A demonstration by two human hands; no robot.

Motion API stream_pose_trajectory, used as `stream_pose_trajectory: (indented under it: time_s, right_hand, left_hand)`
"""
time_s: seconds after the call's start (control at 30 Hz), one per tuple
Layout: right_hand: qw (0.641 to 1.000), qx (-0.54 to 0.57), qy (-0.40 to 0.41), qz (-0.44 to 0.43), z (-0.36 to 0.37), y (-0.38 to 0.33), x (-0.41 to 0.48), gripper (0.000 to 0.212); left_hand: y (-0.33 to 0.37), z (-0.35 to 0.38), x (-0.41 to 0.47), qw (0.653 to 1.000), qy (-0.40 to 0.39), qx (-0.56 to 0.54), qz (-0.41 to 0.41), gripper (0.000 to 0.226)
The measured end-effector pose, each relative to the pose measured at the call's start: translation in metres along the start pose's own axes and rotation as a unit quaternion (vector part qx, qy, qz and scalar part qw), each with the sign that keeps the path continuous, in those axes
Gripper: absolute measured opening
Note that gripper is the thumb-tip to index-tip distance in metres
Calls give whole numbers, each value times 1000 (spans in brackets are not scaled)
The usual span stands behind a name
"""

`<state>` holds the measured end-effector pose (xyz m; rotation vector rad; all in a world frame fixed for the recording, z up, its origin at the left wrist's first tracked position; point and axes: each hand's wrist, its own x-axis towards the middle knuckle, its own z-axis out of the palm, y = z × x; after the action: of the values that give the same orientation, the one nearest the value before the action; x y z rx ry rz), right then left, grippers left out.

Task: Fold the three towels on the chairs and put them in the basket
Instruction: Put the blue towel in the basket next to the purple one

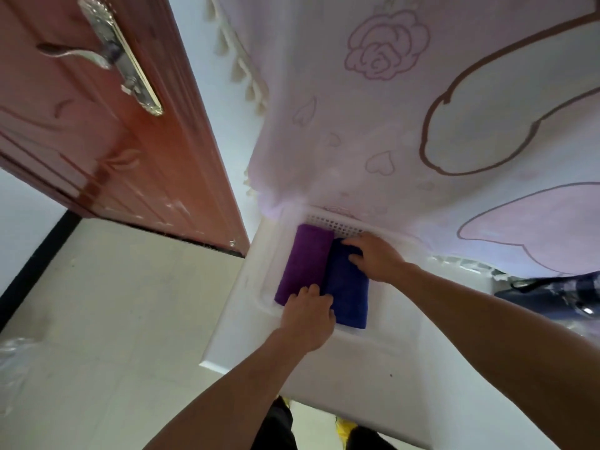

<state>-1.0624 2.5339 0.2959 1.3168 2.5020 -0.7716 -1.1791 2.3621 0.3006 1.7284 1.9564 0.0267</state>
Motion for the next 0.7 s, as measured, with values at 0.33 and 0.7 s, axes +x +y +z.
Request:
stream_pose_trajectory:
  time_s: [0.33, 0.7]
  right_hand:
    - [970, -6, 128, -208, -27, -52, -61, 27]
    - [768, -188, -95, -605, 129, -285, -277, 37]
  left_hand:
    - [1, 0, -145, 945, 238, -92, -203, 31]
    - [42, 96, -473, 778, 175, -129, -589, 31]
